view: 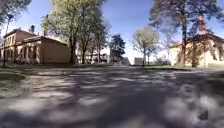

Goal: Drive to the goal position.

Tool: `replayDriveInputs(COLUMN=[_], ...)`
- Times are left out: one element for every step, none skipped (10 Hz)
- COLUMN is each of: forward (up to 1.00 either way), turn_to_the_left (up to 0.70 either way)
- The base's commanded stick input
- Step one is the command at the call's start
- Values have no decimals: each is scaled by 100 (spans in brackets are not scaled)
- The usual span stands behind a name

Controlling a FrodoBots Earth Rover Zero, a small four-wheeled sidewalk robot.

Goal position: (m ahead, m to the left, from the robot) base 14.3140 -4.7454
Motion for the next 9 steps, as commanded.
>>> replayDriveInputs(forward=[70, 70, 70, 70, 70, 70, 70, 70, 70], turn_to_the_left=[0, 0, 0, 0, 0, 0, 0, 0, 0])
